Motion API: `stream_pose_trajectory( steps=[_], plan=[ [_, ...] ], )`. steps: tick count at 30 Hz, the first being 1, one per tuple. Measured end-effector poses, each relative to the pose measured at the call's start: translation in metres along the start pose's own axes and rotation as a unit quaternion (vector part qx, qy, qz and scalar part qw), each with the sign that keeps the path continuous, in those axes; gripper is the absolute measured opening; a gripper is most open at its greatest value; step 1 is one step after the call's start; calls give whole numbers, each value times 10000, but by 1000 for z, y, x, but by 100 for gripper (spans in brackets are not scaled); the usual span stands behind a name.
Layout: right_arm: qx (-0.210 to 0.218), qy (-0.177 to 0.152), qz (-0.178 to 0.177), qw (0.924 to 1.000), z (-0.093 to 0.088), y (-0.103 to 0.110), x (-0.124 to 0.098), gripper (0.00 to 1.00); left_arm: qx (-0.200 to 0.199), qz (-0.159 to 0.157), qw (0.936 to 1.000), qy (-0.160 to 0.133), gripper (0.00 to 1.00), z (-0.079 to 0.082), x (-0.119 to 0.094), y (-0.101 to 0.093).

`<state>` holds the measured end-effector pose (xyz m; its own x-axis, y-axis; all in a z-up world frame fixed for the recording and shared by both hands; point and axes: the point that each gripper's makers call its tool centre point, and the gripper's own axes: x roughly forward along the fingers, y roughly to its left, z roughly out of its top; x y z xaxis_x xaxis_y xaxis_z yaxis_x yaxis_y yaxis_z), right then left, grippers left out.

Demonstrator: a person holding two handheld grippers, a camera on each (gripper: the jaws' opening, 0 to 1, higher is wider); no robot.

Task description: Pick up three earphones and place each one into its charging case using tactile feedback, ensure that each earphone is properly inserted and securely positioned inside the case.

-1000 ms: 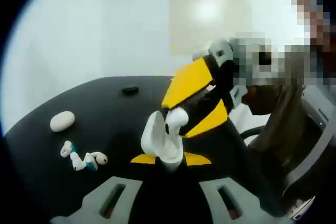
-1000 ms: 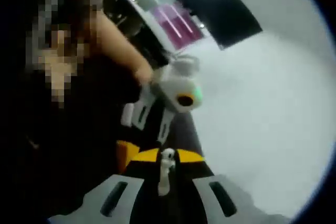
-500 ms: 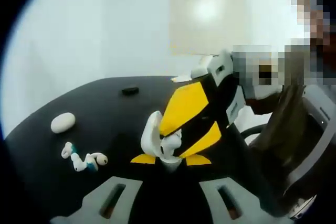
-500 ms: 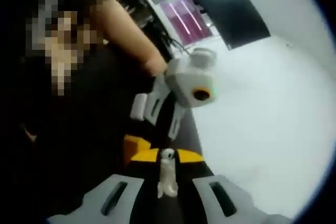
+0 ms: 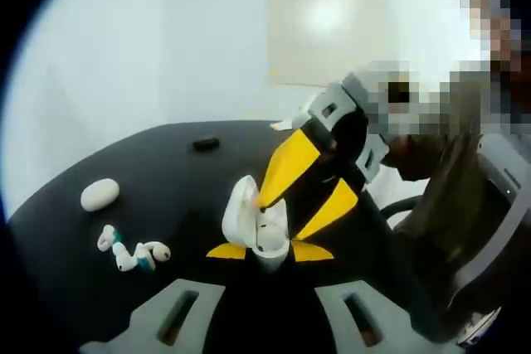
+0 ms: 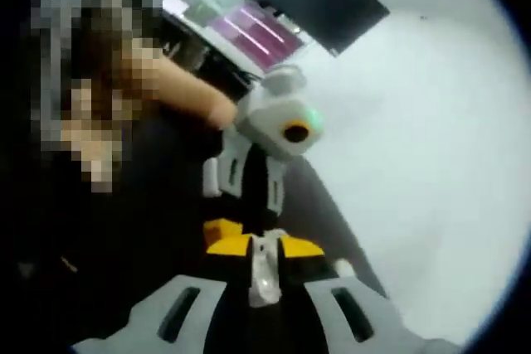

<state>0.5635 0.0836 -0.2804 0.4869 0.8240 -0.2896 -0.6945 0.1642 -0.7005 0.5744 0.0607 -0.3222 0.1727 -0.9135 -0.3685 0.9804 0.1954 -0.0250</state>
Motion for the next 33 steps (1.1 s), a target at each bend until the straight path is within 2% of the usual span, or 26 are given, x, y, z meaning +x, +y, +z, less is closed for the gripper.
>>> stream_pose_trajectory(
  steps=[2,5,8,10,11,12,14,15,16,18,20,21,22,23,24,25,27,30,31,32,33],
  plan=[
    [37,-2,-9,10000,-1,-4,-3,14,-3,-1,10000,-1,14,0,0,0],
    [899,-466,-91,9948,8,-20,-11,14,-9,1,10000,-5,14,0,0,0],
    [1500,-714,-197,9859,9,-47,-16,13,-12,-7,10000,-6,14,0,0,0],
    [2013,-832,-336,9754,6,-71,-19,13,-10,-8,10000,-7,14,0,1,0],
    [2361,-893,-348,9670,3,-81,-19,13,-9,-8,10000,-9,14,0,1,0],
    [2712,-891,-307,9579,-2,-87,-19,13,-5,-6,10000,-10,14,1,1,1],
    [2988,-911,-118,9499,-13,-91,-21,14,13,-2,10000,-9,14,1,1,0],
    [3203,-931,43,9427,-19,-89,-21,17,24,-1,10000,-10,14,1,1,0],
    [3511,-989,301,9306,-24,-81,-22,20,34,-4,10000,-12,14,1,1,0],
    [4153,-1065,1034,8975,-29,-60,-26,24,35,-11,10000,-12,14,1,1,0],
    [4557,-1204,1626,8669,-30,-39,-29,27,30,-24,10000,-14,14,0,0,2],
    [4582,-1131,1660,8659,-36,-34,-26,28,30,-30,10000,-13,14,0,0,2],
    [4532,-1102,1597,8700,-40,-31,-23,28,29,-34,10000,-12,14,0,0,2],
    [4363,-987,1515,8814,-46,-31,-21,28,36,-36,10000,-11,14,0,0,1],
    [4235,-1042,1356,8896,-46,-37,-18,28,35,-35,10000,-12,14,0,0,1],
    [4190,-1107,1236,8927,-44,-46,-15,26,35,-36,10000,-14,14,0,0,1],
    [4202,-1239,1083,8924,-33,-69,-7,23,32,-41,10000,-20,14,0,1,0],
    [4220,-1295,1163,8897,-15,-96,9,21,46,-49,10000,-25,14,1,1,1],
    [4282,-1242,1236,8866,-10,-100,17,21,52,-52,10000,-27,14,1,1,1],
    [4436,-1017,1376,8797,-11,-99,26,21,53,-56,10000,-28,14,1,1,2],
    [4529,-697,1490,8762,-16,-97,36,21,59,-58,10000,-31,14,1,1,2]
  ],
)
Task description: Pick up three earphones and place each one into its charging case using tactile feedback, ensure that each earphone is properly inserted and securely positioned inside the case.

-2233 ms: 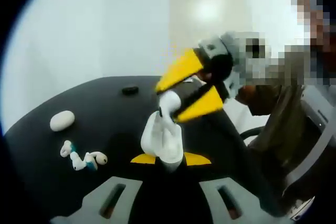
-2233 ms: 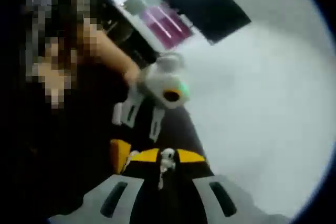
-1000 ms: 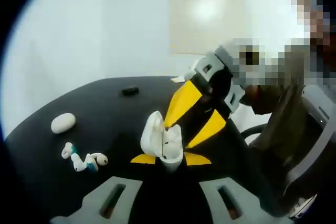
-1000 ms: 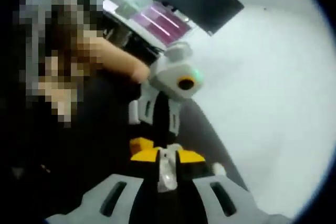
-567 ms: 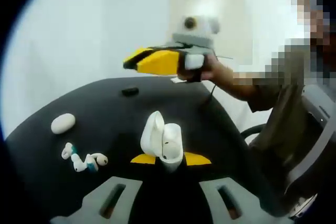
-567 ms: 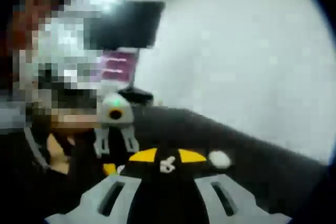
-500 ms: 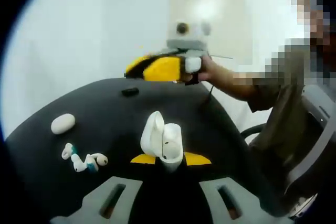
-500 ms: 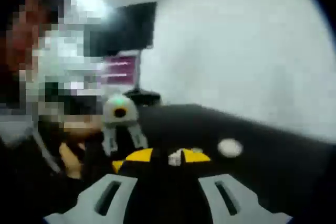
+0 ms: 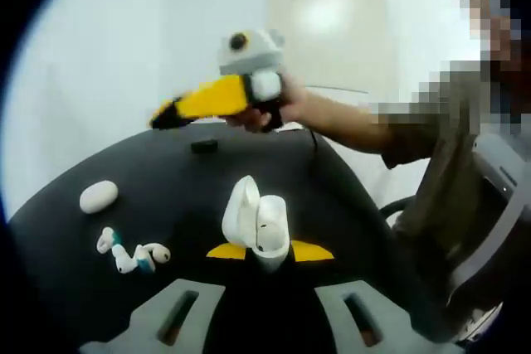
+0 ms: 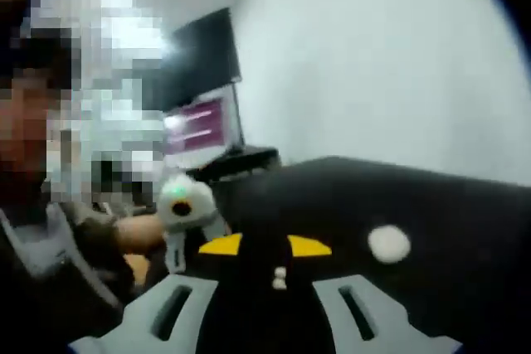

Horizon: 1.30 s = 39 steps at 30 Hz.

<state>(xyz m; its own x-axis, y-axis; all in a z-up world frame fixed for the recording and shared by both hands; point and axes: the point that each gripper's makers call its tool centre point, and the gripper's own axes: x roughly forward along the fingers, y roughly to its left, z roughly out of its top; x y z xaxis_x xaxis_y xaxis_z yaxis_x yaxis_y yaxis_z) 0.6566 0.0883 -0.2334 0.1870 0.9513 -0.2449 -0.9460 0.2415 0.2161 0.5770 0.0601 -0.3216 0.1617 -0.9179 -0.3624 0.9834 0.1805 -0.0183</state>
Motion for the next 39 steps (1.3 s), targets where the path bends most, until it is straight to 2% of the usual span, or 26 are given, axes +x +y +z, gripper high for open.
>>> stream_pose_trajectory(
  steps=[3,5,9,13,17,21,25,29,32,34,36,39],
  plan=[
    [87,693,-322,9970,-24,-15,26,21,11,-3,10000,-6,14,1,0,2],
    [-28,1132,-359,9929,-43,-16,38,21,13,-15,10000,-9,14,1,0,2],
    [-51,1323,-459,9901,-54,-17,56,21,21,-24,10000,-10,14,1,0,3],
    [-37,1603,-765,9841,-64,-30,62,21,43,-18,10000,-5,14,1,0,4],
    [178,1560,-848,9839,-62,-34,65,12,62,-19,10000,0,14,2,0,4],
    [123,1120,-896,9896,-45,-40,62,10,60,-20,10000,-7,14,2,0,4],
    [349,691,-832,9935,-30,-38,48,10,62,-20,10000,-7,14,2,0,4],
    [343,585,-887,9938,-32,-25,20,10,52,-20,10000,-9,14,2,0,4],
    [-65,781,-1312,9883,-49,-26,-10,10,53,-14,10000,-9,14,2,0,4],
    [-164,853,-1711,9814,-61,-33,-31,10,58,-9,10000,-8,14,2,0,4],
    [-62,808,-2040,9756,-69,-41,-48,10,50,-8,10000,-7,14,2,0,3],
    [405,595,-2207,9727,-79,-49,-61,10,48,0,10000,-9,14,2,0,3]
  ],
)
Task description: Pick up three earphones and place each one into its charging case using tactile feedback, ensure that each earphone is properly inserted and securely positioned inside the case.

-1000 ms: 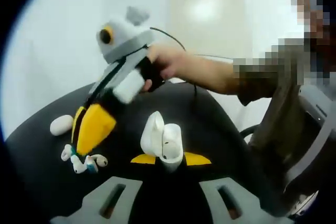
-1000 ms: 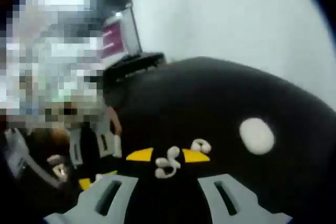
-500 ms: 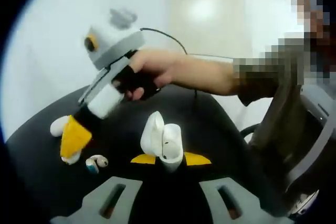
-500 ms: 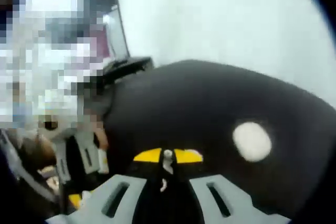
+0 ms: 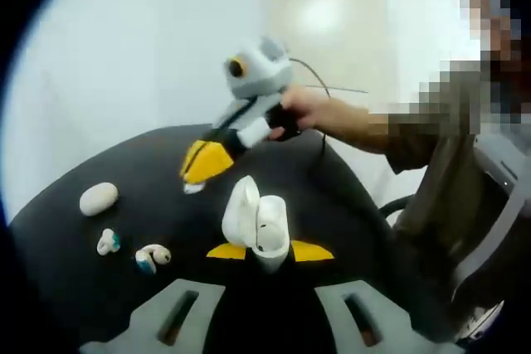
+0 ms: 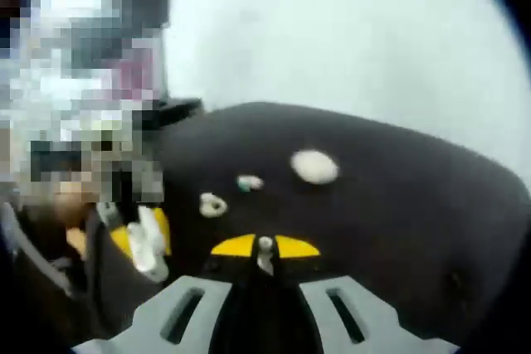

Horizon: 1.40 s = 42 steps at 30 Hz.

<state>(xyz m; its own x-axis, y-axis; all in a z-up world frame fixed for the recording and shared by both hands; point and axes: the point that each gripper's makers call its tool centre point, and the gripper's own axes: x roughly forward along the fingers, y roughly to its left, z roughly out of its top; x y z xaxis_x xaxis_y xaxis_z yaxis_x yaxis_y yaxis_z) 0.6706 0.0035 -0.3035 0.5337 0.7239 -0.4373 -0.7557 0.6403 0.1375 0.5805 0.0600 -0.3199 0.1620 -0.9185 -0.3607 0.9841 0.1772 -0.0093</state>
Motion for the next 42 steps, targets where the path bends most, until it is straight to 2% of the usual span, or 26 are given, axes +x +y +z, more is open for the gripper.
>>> stream_pose_trajectory(
  steps=[2,5,6,9,11,13,17,20,25,29,32,38,42],
  plan=[
    [263,-148,-17,9995,-2,-3,-1,10,-4,4,10000,-5,14,0,0,0],
    [384,-248,-74,9989,-6,-7,1,10,-14,2,10000,-11,14,0,0,0],
    [513,-383,-98,9979,-4,-7,3,10,-15,1,10000,-12,14,0,0,-1],
    [659,-352,-64,9972,-6,-8,3,14,-25,-6,10000,-18,14,-1,0,-1],
    [748,-462,84,9961,-2,-8,-2,18,-28,-9,10000,-19,14,-1,0,-1],
    [841,-629,107,9944,2,-12,-12,18,-28,-11,10000,-22,14,-1,0,-1],
    [713,-558,56,9959,-6,-23,-22,19,-35,-27,10000,-23,14,-1,0,0],
    [509,-427,187,9976,-17,-14,-19,19,-38,-36,10000,-23,14,-1,0,-1],
    [-398,-358,297,9981,-22,6,-15,19,-52,-31,10000,-34,14,-1,-1,0],
    [-1080,-355,422,9926,-22,22,-16,19,-62,-37,10000,-38,14,0,-1,1],
    [-1349,-345,614,9884,-24,35,-17,18,-60,-38,10000,-37,14,0,-1,1],
    [-1508,-268,797,9850,-28,41,-13,18,-46,-19,10000,-40,14,0,-1,2],
    [-809,-607,646,9928,-10,19,-22,18,-44,-19,10000,-42,14,0,-1,1]
  ],
)
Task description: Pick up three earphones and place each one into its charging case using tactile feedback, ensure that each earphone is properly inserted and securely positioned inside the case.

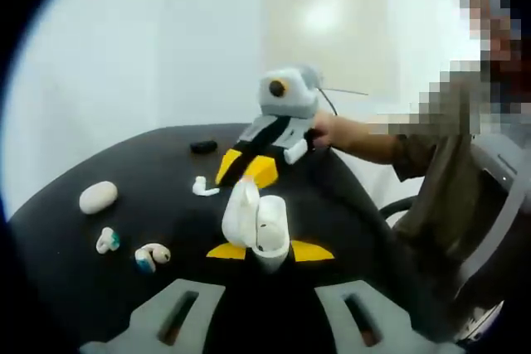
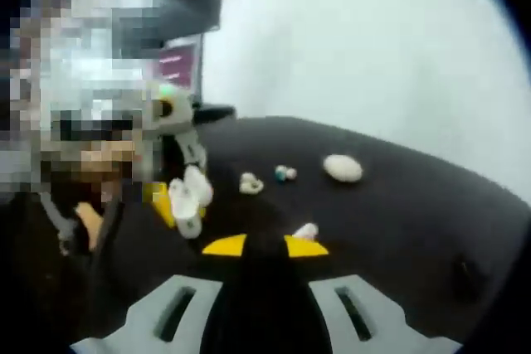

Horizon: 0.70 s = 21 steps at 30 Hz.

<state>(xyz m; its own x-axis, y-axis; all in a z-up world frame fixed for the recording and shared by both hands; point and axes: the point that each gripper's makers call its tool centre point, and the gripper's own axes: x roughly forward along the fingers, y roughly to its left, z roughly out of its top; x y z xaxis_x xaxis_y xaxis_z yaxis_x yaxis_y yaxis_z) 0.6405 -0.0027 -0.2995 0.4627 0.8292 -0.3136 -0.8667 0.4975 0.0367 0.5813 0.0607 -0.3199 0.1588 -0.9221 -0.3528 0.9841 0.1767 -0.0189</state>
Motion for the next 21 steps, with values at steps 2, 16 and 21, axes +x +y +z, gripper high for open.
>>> stream_pose_trajectory(
  steps=[2,16,21],
  plan=[
    [26,85,-46,9999,0,-14,-1,18,1,-8,10000,3,14,0,0,0],
    [-304,209,371,9986,-7,-32,28,17,18,-30,10000,2,14,0,1,-1],
    [-317,236,485,9980,-6,-22,35,17,17,-36,10000,2,14,-1,1,-2]
  ],
)
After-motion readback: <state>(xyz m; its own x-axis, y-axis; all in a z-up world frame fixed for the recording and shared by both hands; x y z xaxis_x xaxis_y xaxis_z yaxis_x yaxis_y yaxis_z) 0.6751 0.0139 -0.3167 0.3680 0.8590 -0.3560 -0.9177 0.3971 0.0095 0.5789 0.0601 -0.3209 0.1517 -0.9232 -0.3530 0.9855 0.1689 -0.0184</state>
